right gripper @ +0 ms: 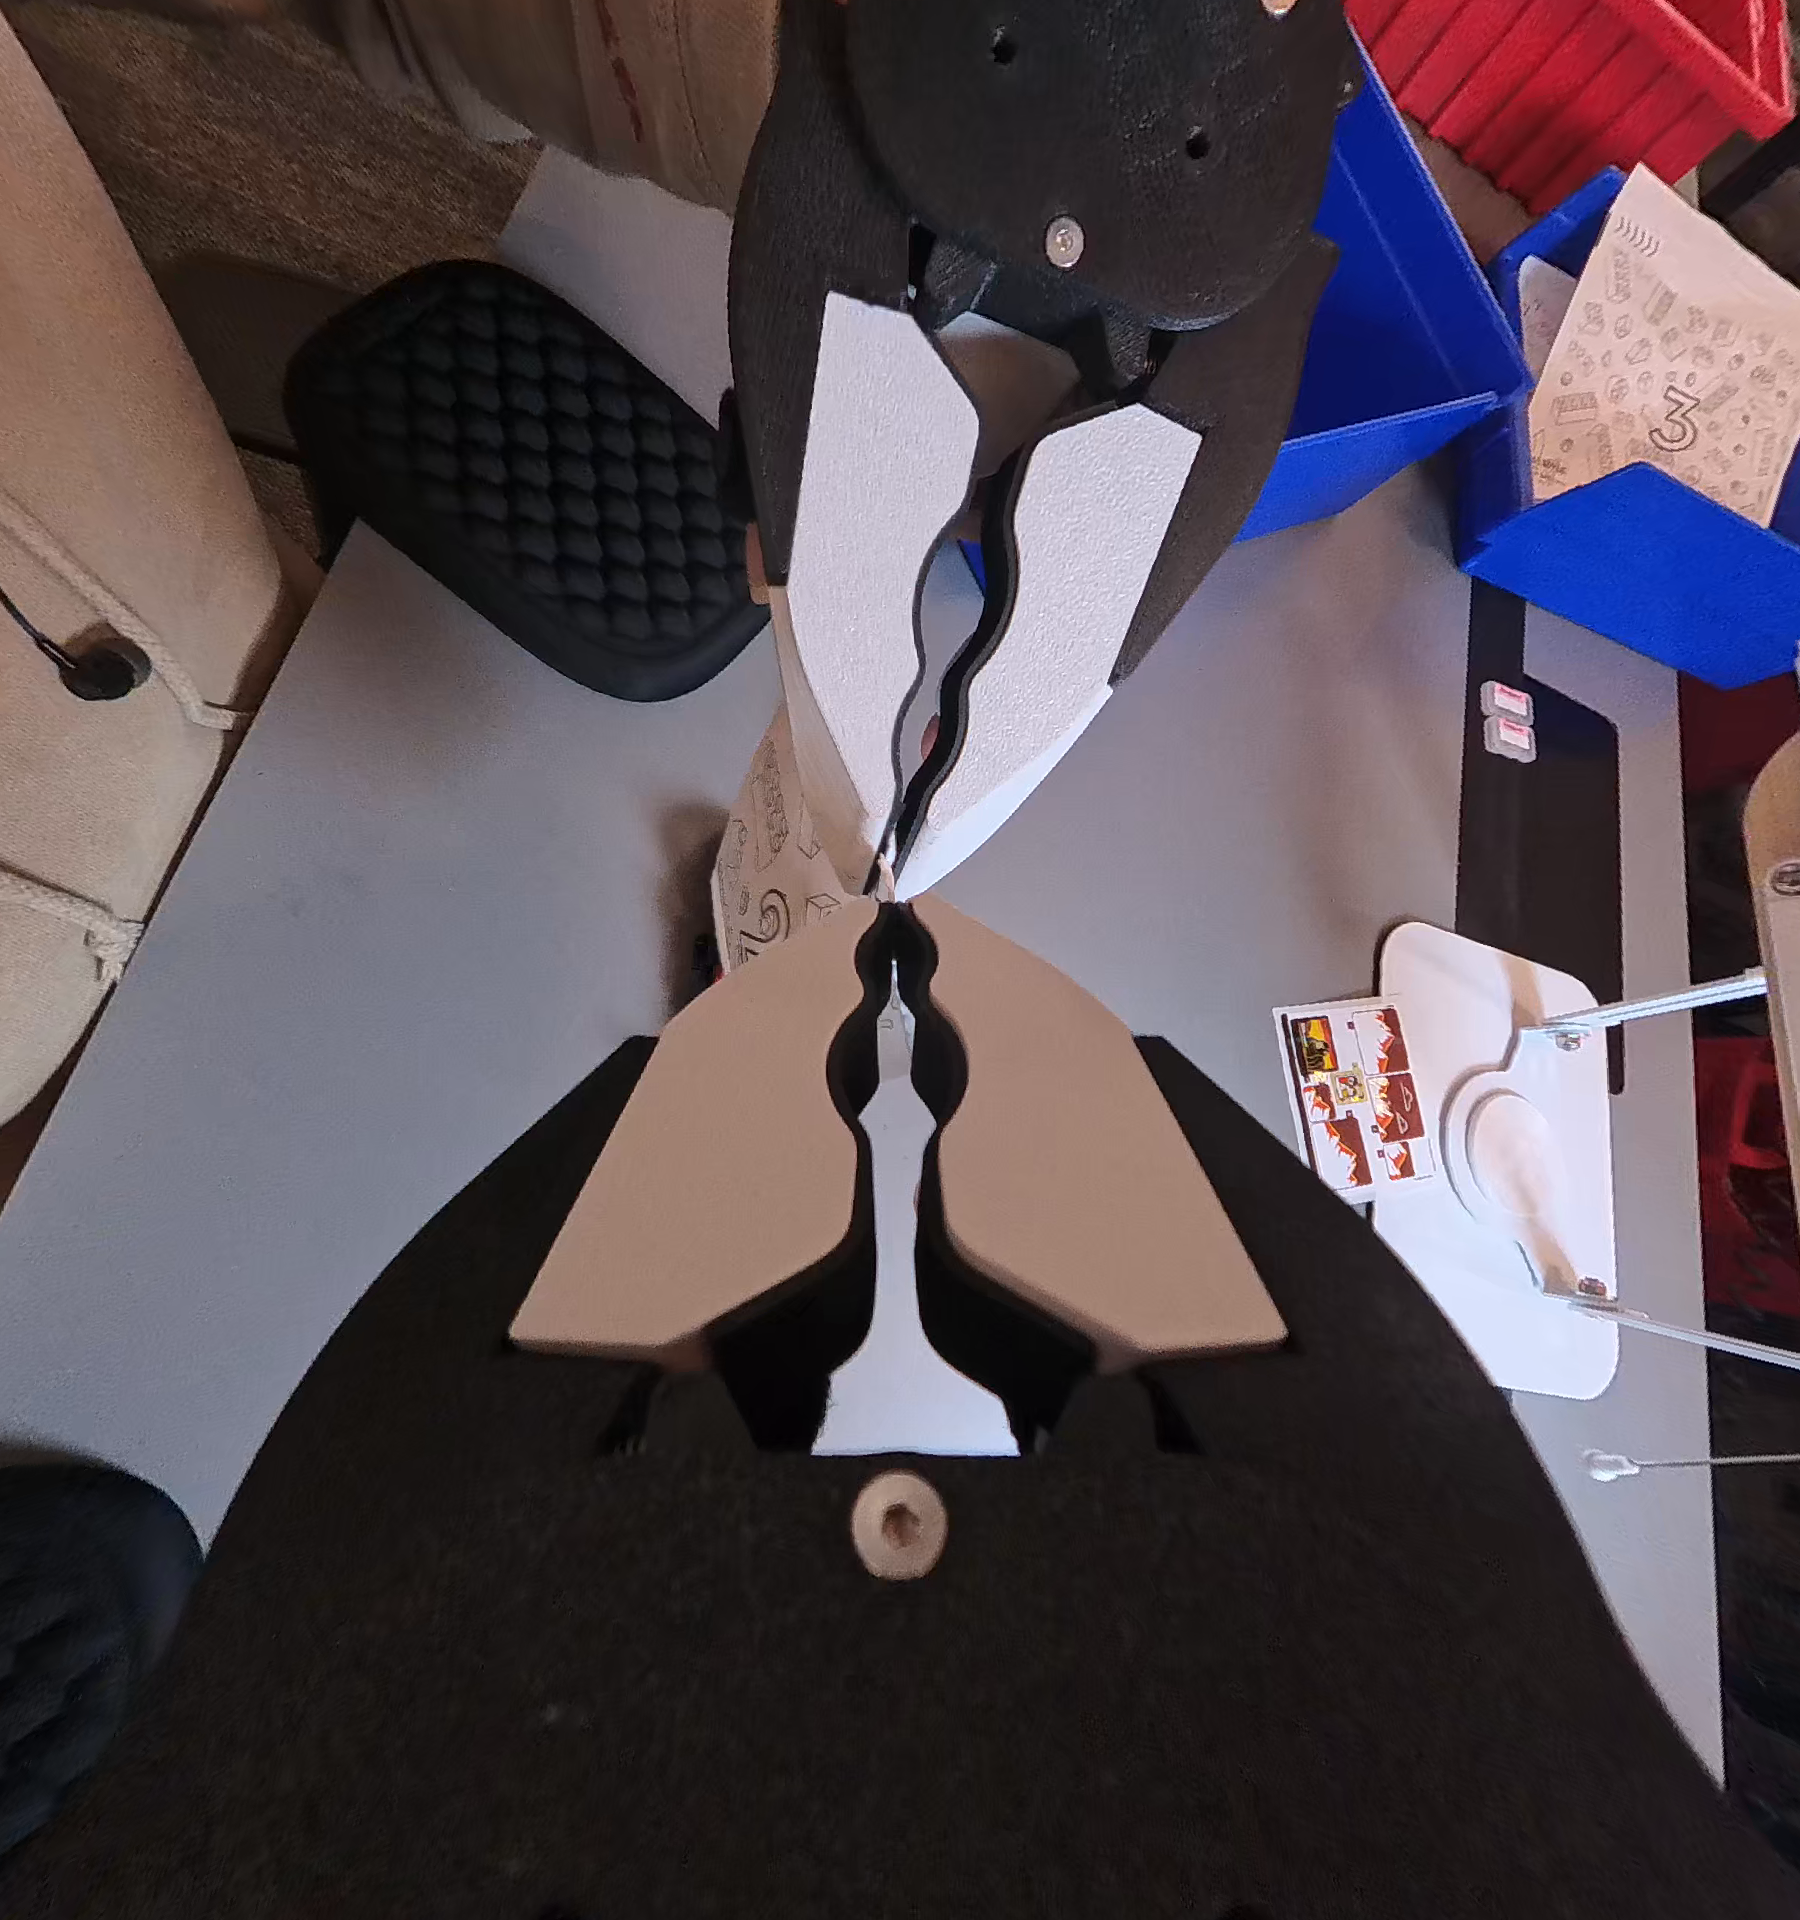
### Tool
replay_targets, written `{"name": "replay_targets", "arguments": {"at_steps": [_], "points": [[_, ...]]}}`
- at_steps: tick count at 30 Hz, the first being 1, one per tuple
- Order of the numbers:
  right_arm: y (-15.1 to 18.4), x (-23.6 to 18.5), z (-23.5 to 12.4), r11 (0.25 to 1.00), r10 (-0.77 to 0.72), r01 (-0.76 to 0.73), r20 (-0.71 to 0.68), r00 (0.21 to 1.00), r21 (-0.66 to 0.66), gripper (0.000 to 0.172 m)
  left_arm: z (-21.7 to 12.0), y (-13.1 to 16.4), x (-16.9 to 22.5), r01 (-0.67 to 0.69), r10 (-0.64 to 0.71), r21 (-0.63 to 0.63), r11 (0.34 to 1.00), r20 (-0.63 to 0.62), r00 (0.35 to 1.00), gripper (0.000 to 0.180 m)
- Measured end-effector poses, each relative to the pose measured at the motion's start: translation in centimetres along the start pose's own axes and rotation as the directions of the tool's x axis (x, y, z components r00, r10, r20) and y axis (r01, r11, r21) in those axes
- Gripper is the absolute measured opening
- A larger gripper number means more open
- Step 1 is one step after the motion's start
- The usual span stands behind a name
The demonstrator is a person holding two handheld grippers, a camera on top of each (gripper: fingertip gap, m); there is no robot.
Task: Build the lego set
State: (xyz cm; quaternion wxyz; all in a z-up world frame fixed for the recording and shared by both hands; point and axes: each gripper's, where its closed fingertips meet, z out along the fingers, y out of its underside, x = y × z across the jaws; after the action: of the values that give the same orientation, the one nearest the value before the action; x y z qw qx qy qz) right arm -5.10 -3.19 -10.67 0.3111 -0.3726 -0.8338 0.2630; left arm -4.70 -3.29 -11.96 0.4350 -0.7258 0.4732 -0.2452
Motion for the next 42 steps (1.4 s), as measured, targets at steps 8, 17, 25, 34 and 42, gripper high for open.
{"name": "replay_targets", "arguments": {"at_steps": [8, 17, 25, 34, 42], "points": [[0.5, -0.3, 1.0, 0.992, -0.096, 0.096, 0.000, 0.995, -0.086, 0.010, 0.3, 1.0, 0.2, 0.019, -0.022, -0.096, 0.995, -0.033, 0.999, 0.000], [-0.5, -0.3, 1.6, 0.957, -0.276, 0.267, -0.067, 0.959, -0.114, 0.001, -0.6, 1.0, 0.5, 0.140, -0.152, -0.092, 0.986, -0.136, 0.979, 0.000], [-0.7, -1.4, -0.1, 0.940, -0.340, 0.338, -0.169, 0.925, -0.042, 0.001, -2.7, 0.7, 0.4, 0.364, -0.321, 0.090, 0.927, -0.308, 0.896, 0.001], [-0.6, -1.5, 0.6, 0.981, -0.192, 0.193, -0.098, 0.976, -0.007, 0.000, -2.2, 1.6, 0.8, 0.252, -0.231, 0.081, 0.964, -0.206, 0.951, 0.007], [0.2, -0.4, 1.9, 0.977, -0.193, 0.180, -0.126, 0.973, -0.113, 0.000, 0.9, 2.0, 0.8, 0.199, -0.199, -0.020, 0.980, -0.024, 0.980, 0.048]]}}
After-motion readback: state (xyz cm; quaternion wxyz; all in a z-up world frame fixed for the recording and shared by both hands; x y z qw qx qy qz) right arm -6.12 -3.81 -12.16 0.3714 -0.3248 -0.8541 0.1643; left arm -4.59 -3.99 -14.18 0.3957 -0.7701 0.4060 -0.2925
